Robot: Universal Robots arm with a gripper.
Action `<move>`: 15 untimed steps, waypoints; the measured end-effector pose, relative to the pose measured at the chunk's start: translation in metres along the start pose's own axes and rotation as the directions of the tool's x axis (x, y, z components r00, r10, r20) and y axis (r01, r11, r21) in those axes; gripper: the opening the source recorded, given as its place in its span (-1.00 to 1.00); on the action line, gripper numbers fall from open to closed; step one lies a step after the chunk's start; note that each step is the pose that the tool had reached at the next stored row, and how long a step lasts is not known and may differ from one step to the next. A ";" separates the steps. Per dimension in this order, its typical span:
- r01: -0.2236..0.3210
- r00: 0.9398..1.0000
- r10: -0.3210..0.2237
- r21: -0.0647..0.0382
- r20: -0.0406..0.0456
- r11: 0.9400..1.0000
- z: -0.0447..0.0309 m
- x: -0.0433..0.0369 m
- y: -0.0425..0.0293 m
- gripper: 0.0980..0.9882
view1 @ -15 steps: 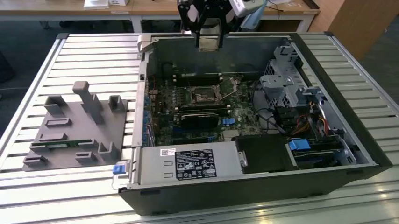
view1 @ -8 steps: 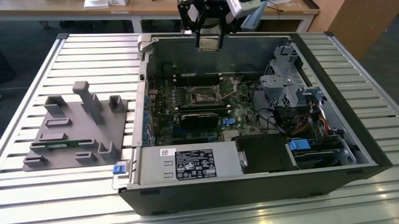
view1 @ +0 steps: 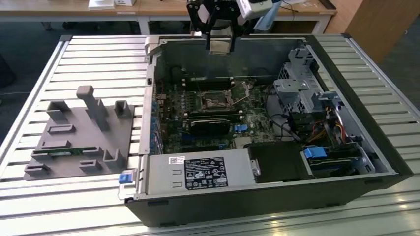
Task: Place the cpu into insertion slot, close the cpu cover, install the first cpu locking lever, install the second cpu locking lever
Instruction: 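Place the cpu into insertion slot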
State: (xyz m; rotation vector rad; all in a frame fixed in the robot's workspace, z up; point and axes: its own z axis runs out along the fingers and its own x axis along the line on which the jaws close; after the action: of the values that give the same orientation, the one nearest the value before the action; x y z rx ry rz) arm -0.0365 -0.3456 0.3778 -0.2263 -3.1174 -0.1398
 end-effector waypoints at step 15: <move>-0.054 0.999 0.054 -0.001 0.005 0.999 0.0006 0.0010 -0.0002 0.00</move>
State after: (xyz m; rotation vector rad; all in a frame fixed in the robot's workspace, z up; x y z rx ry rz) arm -0.0376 -0.3456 0.3772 -0.3111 -3.1125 -0.1404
